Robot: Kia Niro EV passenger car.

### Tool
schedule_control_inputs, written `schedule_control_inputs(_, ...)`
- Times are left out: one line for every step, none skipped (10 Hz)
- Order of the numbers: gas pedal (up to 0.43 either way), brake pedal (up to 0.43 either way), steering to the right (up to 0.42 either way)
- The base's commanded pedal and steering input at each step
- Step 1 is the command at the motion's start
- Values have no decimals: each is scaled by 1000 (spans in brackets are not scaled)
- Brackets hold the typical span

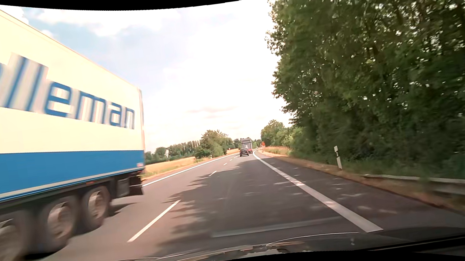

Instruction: Follow the waypoints while adhering to traffic rules and regulations

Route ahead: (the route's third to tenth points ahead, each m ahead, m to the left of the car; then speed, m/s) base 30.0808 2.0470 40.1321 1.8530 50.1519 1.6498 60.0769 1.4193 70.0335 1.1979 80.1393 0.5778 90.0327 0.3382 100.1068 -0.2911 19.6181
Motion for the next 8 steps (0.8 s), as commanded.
schedule_control_inputs(157, 0, 1)
schedule_control_inputs(157, 0, 1)
schedule_control_inputs(157, 0, 2)
schedule_control_inputs(157, 0, 1)
schedule_control_inputs(157, 0, 1)
schedule_control_inputs(157, 0, 1)
schedule_control_inputs(157, 0, 1)
schedule_control_inputs(157, 0, 1)
